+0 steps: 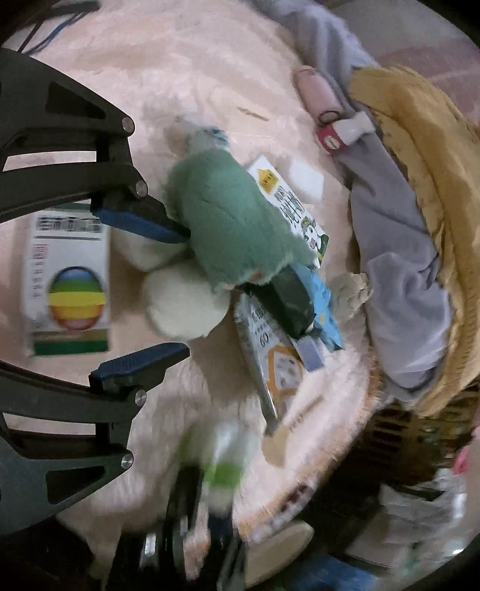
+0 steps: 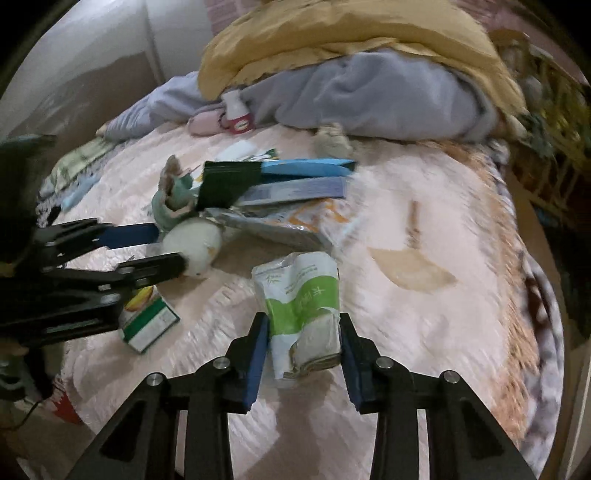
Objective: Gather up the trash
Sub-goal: 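Grasp the green-white packet with the right tool while the left tool grasps the white ball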
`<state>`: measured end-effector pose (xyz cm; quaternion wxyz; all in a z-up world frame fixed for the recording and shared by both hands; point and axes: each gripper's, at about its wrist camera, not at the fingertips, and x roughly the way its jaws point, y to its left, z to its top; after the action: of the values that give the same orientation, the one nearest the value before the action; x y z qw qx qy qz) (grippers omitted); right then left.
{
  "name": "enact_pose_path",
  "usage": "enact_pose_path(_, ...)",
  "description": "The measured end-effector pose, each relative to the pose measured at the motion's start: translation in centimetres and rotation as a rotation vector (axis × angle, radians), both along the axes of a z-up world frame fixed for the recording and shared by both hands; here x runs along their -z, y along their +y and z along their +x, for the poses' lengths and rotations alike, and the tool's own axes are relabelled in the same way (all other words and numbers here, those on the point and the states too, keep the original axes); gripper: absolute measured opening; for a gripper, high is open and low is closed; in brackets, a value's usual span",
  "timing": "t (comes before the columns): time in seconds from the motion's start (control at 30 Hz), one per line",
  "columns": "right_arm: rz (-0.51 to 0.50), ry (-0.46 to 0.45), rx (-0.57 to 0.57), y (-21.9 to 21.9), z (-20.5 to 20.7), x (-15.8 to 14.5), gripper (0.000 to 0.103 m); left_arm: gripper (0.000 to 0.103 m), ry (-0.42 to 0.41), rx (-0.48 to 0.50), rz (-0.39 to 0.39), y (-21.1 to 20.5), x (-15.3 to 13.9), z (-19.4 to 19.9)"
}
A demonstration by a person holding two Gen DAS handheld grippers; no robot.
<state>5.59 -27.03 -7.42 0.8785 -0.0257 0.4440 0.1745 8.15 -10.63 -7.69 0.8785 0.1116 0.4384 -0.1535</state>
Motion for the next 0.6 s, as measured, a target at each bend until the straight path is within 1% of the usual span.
enact_pose_path(0.03,0.017,0.002,0.014,-0.6,-0.4,-0.1,0.036,0.055,-0.004,0.007,0.027,-0.5,0.4,0.3)
enact_pose_path(0.1,0.039,0.001,0.033,-1.4,-1.1,-0.2,0.036,0.051,-0.008,0.026,0.034,-0.8,0.6,0.8)
enact_pose_path(0.13,0.049,-0.004,0.045,-1.8,-1.4,-0.4,0.036,0.04,0.002,0.03,0.01,-0.7,0.4,1.0)
enact_pose_path(0.17,0.055,-0.008,0.052,-2.2,-1.8,-0.5,0.036,0.036,0.022,0.036,-0.023,-0.3,0.2,1.1)
enact_pose_path(0.23,0.073,-0.022,0.064,-2.9,-2.4,-1.2,0.036,0.035,0.066,0.046,-0.122,0.7,-1.0,1.2)
enact_pose_path(0.37,0.092,-0.067,0.076,-3.7,-3.4,-3.0,0.036,0.034,0.088,0.065,-0.278,2.0,-4.3,0.4)
enact_pose_path(0.43,0.102,-0.088,0.083,-4.1,-3.9,-3.8,0.036,0.034,0.096,0.09,-0.344,2.1,-5.9,-0.2)
enact_pose_path(0.6,0.108,-0.13,0.113,-5.3,-5.2,-5.3,0.036,0.034,0.1,0.145,-0.425,0.6,-8.7,-1.5)
